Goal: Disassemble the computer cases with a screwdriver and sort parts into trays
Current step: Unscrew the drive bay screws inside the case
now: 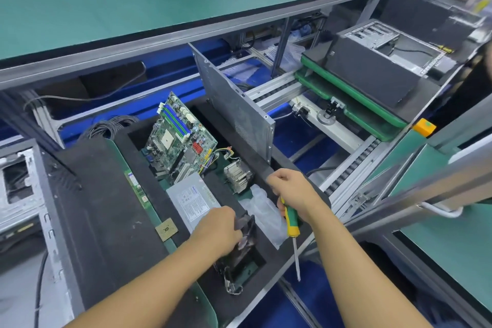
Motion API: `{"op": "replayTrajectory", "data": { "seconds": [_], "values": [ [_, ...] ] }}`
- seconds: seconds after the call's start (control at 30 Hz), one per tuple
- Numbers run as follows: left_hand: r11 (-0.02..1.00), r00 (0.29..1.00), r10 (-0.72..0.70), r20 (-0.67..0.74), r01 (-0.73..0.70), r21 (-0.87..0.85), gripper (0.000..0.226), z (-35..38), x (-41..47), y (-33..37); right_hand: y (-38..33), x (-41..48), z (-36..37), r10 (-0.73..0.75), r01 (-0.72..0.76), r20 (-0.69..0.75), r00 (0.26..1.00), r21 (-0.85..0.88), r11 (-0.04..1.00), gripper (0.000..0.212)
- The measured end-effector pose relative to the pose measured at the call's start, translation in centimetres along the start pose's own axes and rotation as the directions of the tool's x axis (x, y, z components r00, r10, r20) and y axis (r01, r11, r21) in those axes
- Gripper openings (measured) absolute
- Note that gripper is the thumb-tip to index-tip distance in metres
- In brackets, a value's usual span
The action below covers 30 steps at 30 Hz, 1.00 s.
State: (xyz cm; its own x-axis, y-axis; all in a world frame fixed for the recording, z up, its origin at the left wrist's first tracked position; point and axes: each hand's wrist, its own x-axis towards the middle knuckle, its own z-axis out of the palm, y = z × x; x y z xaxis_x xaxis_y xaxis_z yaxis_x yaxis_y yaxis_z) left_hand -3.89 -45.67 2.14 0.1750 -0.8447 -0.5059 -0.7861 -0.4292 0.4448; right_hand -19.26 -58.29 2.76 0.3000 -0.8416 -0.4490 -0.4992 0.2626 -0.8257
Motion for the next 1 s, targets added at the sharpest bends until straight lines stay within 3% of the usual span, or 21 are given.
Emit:
{"op": "replayTrajectory", "data": {
  "seconds": [0.1, 0.2, 0.3, 0.43, 0.5, 0.6, 0.77, 1.0],
  "values": [
    [0.996, 0.998, 0.05, -0.047, -0.054, -0.077, 0.012, -3.2, 0.0, 0.3, -0.4, -0.1, -0.5, -0.124, 0.133, 0.159, 0.979, -0.048, 0.99, 0.011],
    [0.983, 0.988, 0.145, -0.056, -0.15, -0.106, 0.015, -5.8, 1.1, 0.2, -0.5, -0.3, -0.4, -0.162, 0.201, 0.324, 0.932, -0.091, 0.975, 0.034],
    [0.95, 0.961, 0.276, -0.015, -0.275, -0.147, 0.018, -7.8, 3.0, -0.1, -1.0, -0.1, -0.1, -0.203, 0.241, 0.268, 0.942, -0.115, 0.964, 0.039],
    [0.925, 0.927, 0.359, -0.108, -0.369, -0.094, 0.039, -9.2, 5.7, -0.3, -1.7, 0.9, 0.1, -0.306, 0.319, 0.101, 0.946, -0.151, 0.936, 0.016],
    [0.931, 0.917, 0.307, -0.256, -0.345, -0.12, 0.048, -9.6, 6.7, -1.0, -1.7, 1.5, 0.7, -0.295, 0.291, -0.021, 0.955, -0.118, 0.95, 0.017],
    [0.94, 0.902, 0.153, -0.403, -0.258, -0.221, 0.04, -9.4, 7.4, -3.1, -1.4, 2.8, 2.3, -0.27, 0.256, -0.118, 0.956, -0.122, 0.959, 0.024],
    [0.933, 0.904, 0.002, -0.429, -0.156, -0.325, 0.034, -7.6, 7.1, -6.5, -0.6, 5.0, 6.1, -0.221, 0.188, -0.115, 0.969, -0.245, 0.951, 0.031],
    [0.918, 0.897, -0.041, -0.44, -0.14, -0.372, 0.031, -7.0, 5.9, -7.9, 0.8, 6.6, 8.4, -0.078, 0.042, -0.101, 0.992, -0.316, 0.948, 0.026]
  ]
}}
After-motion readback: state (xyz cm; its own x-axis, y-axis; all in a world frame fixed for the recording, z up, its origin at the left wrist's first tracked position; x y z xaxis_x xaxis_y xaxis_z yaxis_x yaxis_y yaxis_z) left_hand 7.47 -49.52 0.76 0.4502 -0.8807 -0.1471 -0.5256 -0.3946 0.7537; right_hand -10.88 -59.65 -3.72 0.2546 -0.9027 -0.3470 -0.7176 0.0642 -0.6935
